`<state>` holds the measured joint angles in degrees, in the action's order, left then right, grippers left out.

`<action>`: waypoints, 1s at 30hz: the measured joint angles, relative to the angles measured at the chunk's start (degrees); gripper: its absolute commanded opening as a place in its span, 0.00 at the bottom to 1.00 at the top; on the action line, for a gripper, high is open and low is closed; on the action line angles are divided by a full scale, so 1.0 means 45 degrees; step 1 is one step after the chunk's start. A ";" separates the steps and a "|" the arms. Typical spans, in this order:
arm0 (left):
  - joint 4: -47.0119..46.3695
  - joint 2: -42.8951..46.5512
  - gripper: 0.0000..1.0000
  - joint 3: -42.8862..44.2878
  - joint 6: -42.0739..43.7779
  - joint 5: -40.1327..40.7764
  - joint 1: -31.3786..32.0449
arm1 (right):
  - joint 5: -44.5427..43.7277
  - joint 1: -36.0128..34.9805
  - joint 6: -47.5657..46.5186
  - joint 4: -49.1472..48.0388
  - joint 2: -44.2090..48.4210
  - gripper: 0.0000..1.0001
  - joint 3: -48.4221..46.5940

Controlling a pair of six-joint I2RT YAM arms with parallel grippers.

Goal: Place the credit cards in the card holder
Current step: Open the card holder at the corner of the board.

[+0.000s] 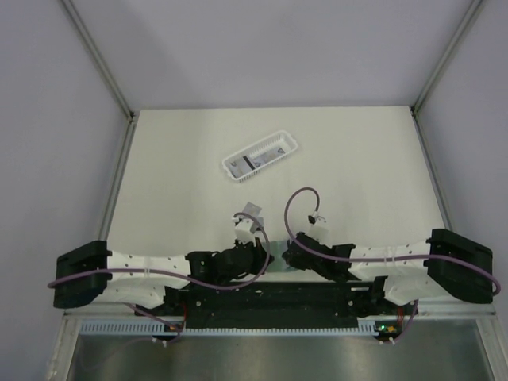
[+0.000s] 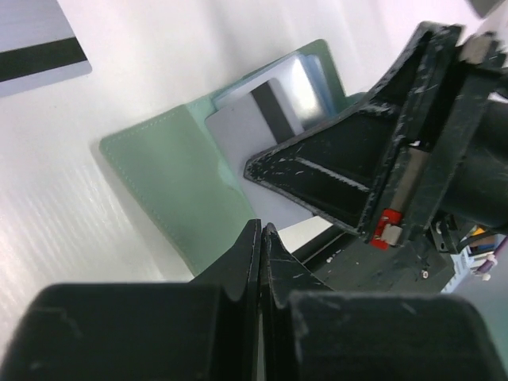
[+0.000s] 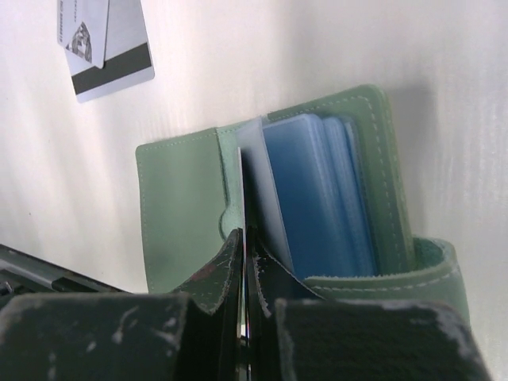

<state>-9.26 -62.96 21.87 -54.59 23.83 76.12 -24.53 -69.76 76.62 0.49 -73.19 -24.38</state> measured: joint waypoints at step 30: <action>-0.2055 -0.3978 0.00 0.0330 -0.0491 -0.1103 0.0000 | -0.1749 -0.0034 -0.1127 0.5887 0.7436 0.00 0.0651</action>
<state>-18.50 -80.86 23.35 -56.80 18.87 76.12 -32.40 -69.91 71.55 26.98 -39.72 -21.45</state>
